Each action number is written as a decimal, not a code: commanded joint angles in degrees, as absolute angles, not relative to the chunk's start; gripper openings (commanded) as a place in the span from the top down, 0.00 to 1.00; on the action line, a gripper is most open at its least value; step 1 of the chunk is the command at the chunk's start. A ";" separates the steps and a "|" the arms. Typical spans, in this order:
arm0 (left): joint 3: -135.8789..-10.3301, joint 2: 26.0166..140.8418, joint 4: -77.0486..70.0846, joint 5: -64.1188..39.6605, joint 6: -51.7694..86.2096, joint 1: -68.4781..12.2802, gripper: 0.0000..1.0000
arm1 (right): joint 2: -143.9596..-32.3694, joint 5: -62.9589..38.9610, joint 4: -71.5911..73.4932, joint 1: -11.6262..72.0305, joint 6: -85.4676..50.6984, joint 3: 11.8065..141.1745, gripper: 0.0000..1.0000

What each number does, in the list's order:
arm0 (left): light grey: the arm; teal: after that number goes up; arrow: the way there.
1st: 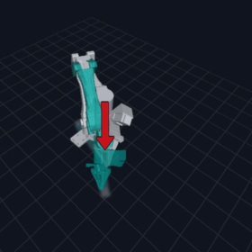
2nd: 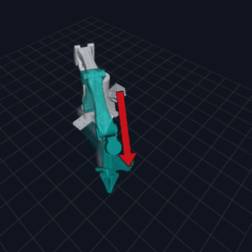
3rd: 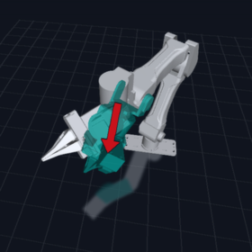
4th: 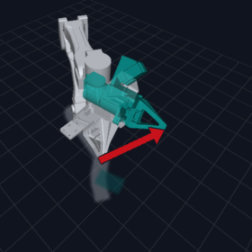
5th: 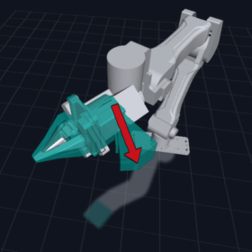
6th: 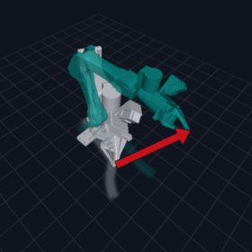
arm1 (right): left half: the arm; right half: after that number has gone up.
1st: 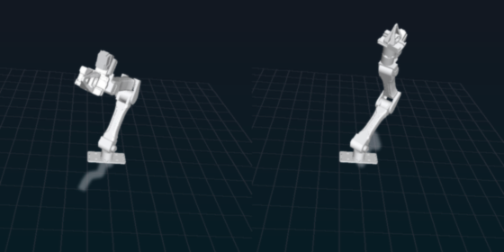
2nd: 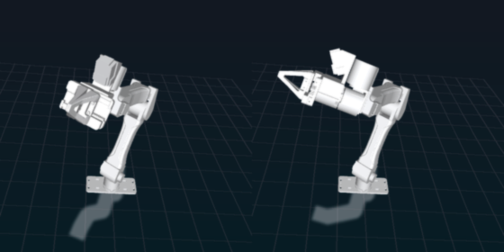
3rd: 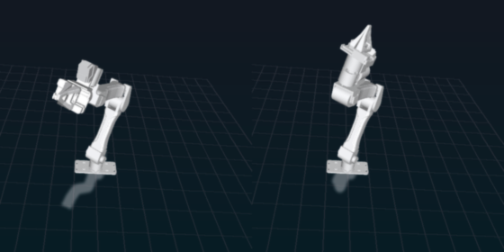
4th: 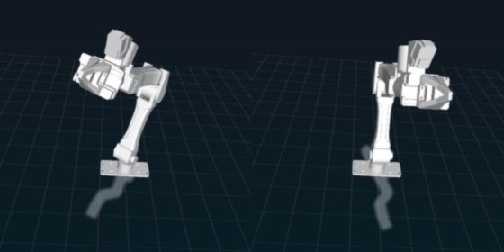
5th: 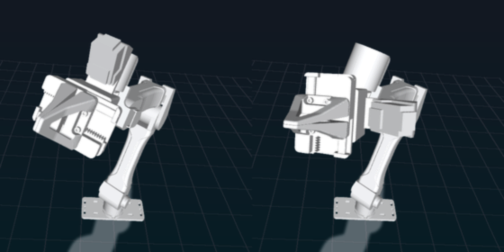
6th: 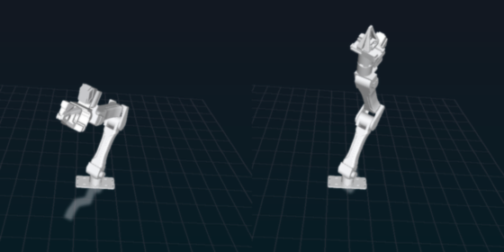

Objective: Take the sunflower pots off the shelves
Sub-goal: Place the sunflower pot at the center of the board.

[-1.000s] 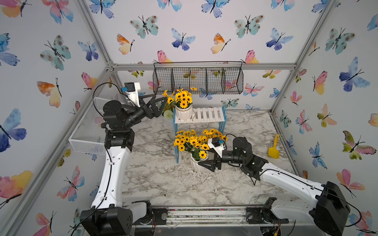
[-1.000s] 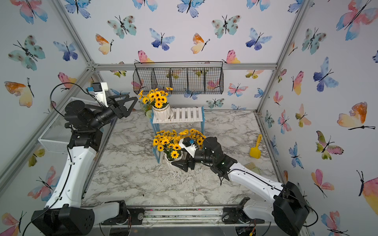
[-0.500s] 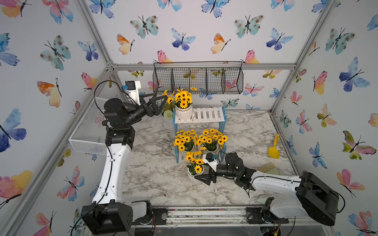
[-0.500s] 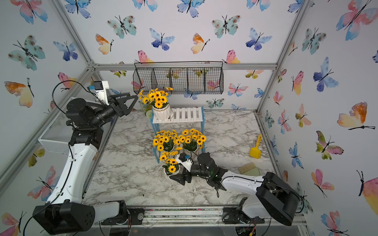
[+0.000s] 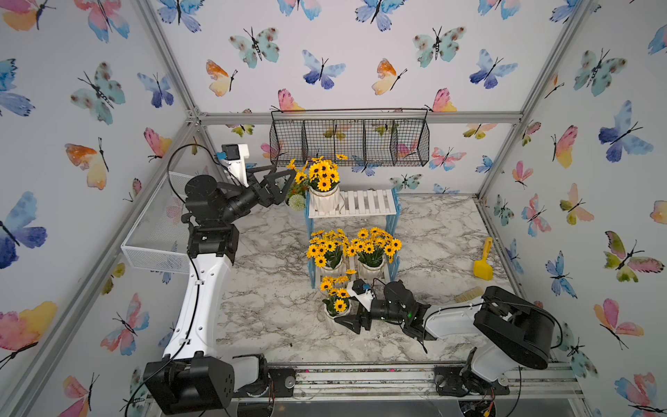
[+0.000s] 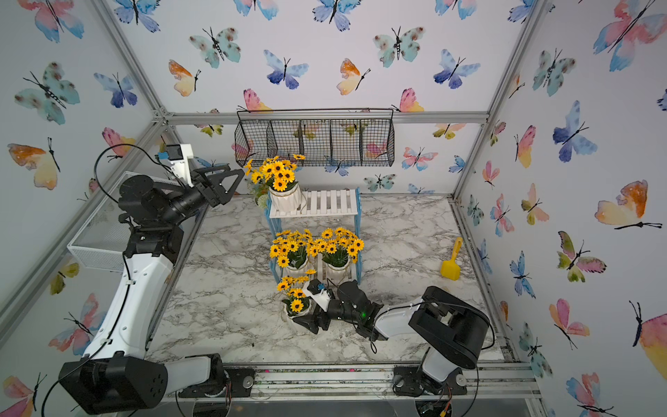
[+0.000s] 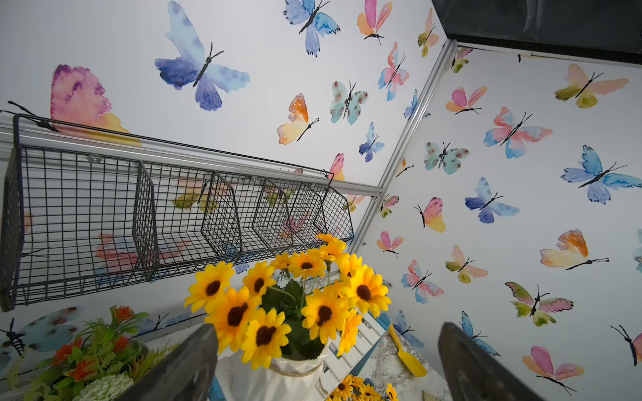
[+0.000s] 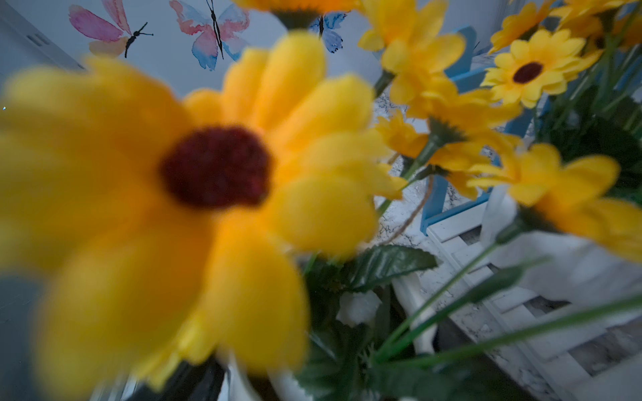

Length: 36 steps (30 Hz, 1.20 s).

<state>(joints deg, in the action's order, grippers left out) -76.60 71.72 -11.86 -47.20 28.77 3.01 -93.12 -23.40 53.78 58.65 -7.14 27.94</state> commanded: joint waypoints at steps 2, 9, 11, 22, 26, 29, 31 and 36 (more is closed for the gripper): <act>-76.05 70.73 -14.74 -47.18 29.09 3.38 0.02 | -96.13 -21.10 62.75 59.52 -8.43 31.17 0.98; -75.89 71.08 -15.84 -47.25 29.53 3.43 0.02 | -102.26 -20.66 65.05 60.12 -9.35 34.86 0.98; -76.02 71.19 -15.91 -47.22 29.53 3.43 0.02 | -103.41 -20.56 65.43 60.29 -9.38 35.47 0.98; -76.20 70.80 -15.91 -47.13 29.09 3.56 0.02 | -110.13 -19.47 67.33 61.26 -10.61 39.72 0.98; -75.87 70.66 -16.08 -47.10 29.11 3.58 0.02 | -112.77 -20.07 66.88 61.35 -10.71 42.67 0.98; -75.78 70.65 -16.10 -47.10 29.10 3.55 0.02 | -114.82 -20.40 66.79 61.35 -10.89 44.48 0.98; -75.70 70.66 -16.28 -47.04 29.09 3.54 0.02 | -115.98 -20.31 66.76 61.42 -10.85 45.59 0.98; -75.58 70.57 -16.44 -47.02 29.09 3.60 0.02 | -118.12 -21.27 64.50 61.50 -10.18 47.28 0.98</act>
